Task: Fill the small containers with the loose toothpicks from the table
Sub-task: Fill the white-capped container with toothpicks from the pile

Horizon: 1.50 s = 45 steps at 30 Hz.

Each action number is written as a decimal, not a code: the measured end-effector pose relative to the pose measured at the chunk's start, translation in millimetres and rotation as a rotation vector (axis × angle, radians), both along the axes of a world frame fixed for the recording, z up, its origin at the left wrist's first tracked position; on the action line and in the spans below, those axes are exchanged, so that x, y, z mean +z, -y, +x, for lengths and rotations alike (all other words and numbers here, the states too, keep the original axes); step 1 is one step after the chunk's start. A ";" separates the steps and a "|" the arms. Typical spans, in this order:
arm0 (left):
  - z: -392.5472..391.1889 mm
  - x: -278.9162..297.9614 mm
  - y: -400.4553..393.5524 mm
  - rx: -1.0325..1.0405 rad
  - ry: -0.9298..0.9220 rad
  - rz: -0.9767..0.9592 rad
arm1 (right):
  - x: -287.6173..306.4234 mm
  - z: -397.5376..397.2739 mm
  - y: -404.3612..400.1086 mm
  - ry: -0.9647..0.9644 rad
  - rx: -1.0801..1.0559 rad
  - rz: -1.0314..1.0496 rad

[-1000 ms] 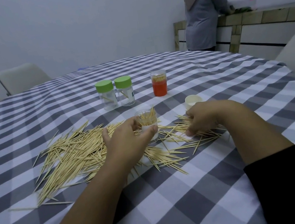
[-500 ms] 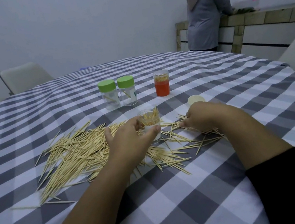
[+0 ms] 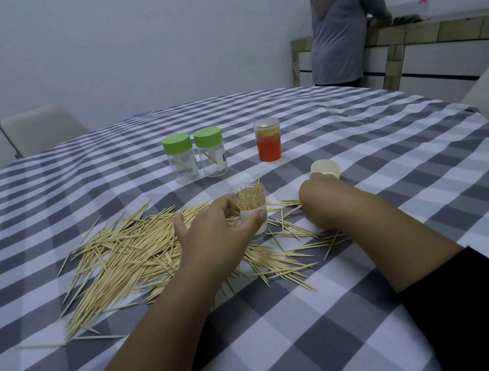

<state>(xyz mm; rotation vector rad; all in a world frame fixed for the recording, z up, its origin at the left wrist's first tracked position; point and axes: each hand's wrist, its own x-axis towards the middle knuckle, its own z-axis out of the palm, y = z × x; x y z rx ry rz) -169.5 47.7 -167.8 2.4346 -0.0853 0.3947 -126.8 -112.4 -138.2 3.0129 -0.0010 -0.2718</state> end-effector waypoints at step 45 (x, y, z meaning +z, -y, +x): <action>-1.6 0.9 2.7 -0.010 -0.010 -0.017 | 7.9 -0.5 -12.2 0.446 0.039 1.910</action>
